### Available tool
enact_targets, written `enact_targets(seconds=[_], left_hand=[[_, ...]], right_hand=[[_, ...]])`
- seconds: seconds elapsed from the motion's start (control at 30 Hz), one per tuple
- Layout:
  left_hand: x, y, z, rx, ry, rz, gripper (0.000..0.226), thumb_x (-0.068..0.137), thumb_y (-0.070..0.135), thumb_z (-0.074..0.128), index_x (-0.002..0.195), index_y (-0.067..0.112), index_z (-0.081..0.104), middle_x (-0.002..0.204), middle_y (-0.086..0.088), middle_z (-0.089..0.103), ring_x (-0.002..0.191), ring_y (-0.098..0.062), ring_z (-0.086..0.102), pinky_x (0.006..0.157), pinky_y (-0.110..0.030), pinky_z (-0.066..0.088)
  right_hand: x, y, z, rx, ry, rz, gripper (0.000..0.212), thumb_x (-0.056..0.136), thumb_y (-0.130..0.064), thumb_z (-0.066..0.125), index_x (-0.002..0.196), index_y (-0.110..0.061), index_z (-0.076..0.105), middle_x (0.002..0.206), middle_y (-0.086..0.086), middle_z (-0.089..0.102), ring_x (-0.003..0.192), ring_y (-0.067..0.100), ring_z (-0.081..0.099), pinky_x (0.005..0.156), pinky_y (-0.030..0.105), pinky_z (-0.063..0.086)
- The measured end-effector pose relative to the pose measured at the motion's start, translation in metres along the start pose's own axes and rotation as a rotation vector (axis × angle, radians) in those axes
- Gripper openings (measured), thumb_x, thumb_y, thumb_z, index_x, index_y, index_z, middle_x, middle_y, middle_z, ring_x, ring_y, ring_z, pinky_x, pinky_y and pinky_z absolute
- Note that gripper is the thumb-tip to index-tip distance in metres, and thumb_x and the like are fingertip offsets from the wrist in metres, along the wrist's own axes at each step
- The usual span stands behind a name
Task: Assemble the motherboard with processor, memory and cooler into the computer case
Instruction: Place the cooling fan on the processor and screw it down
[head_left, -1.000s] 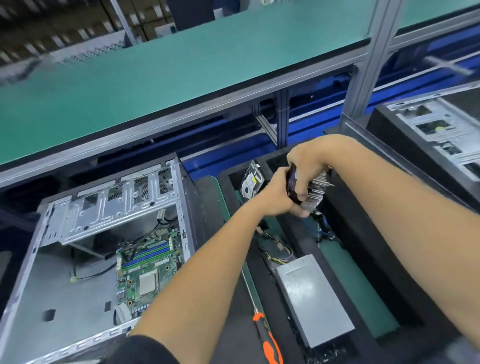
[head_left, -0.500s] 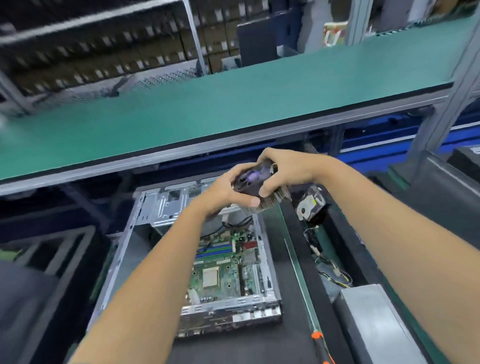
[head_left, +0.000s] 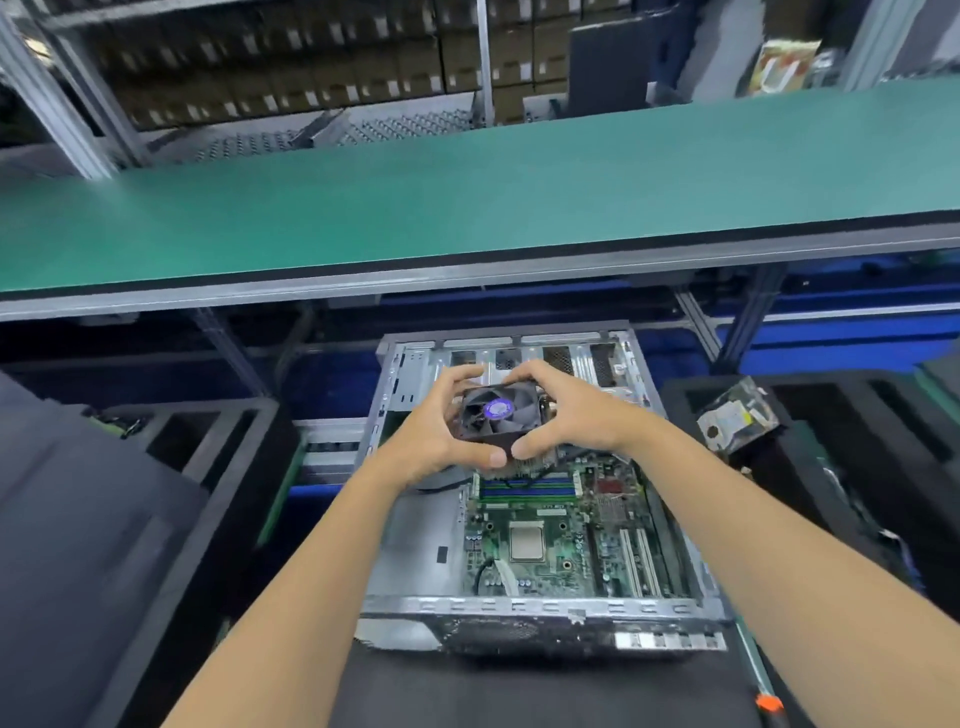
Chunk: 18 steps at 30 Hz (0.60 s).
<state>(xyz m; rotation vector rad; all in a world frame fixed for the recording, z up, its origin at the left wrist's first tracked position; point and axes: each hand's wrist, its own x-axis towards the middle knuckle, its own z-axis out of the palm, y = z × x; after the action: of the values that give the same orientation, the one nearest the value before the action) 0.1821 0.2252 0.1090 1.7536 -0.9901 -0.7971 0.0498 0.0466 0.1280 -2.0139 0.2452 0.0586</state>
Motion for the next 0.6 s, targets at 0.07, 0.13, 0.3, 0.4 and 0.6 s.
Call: enact_targets(seconds=[0.07,0.13,0.3,0.4,0.6], left_hand=[[-0.001,-0.016,-0.006,-0.068,-0.02,-0.047,0.09,0.046,0.055,0.088,0.124,0.057,0.042,0.135,0.022,0.043,0.119,0.012,0.043,0.094,-0.014,0.037],[-0.001,-0.028,-0.008,-0.095,-0.039,-0.079,0.08,0.048,0.063,0.083,0.119,0.058,0.048,0.127,0.023,0.05,0.112,0.01,0.051,0.096,-0.025,0.043],[0.003,-0.042,-0.012,-0.225,-0.066,-0.032,0.062,0.063,0.041,0.079,0.122,0.042,0.057,0.129,0.009,0.057,0.101,-0.009,0.063,0.082,-0.025,0.05],[0.003,-0.041,-0.012,-0.244,-0.107,-0.031,0.045,0.08,0.016,0.066,0.121,0.033,0.061,0.127,0.008,0.06,0.102,-0.006,0.062,0.072,-0.018,0.049],[0.002,-0.046,-0.006,-0.078,-0.298,-0.257,0.038,0.086,0.002,0.065,0.119,0.019,0.059,0.122,-0.004,0.059,0.082,-0.02,0.068,0.062,-0.024,0.053]], right_hand=[[0.003,0.009,0.01,0.101,0.018,0.052,0.066,0.07,-0.014,0.086,0.125,-0.024,0.049,0.125,0.0,0.052,0.112,0.02,0.059,0.094,0.036,0.052],[0.003,0.014,0.017,0.148,0.046,0.096,0.068,0.064,-0.022,0.085,0.124,-0.023,0.051,0.127,0.001,0.051,0.116,0.021,0.055,0.101,0.045,0.047],[0.006,0.019,0.019,0.177,0.088,0.111,0.064,0.06,-0.029,0.081,0.119,-0.026,0.056,0.126,0.003,0.054,0.113,0.023,0.057,0.1,0.046,0.047],[0.002,0.023,0.012,0.142,0.033,0.161,0.062,0.061,-0.033,0.078,0.119,-0.028,0.057,0.133,0.0,0.05,0.123,0.018,0.049,0.105,0.041,0.04],[-0.006,0.034,0.011,-0.022,-0.139,0.259,0.063,0.06,-0.038,0.077,0.119,-0.023,0.06,0.122,-0.002,0.06,0.116,0.015,0.055,0.103,0.037,0.041]])
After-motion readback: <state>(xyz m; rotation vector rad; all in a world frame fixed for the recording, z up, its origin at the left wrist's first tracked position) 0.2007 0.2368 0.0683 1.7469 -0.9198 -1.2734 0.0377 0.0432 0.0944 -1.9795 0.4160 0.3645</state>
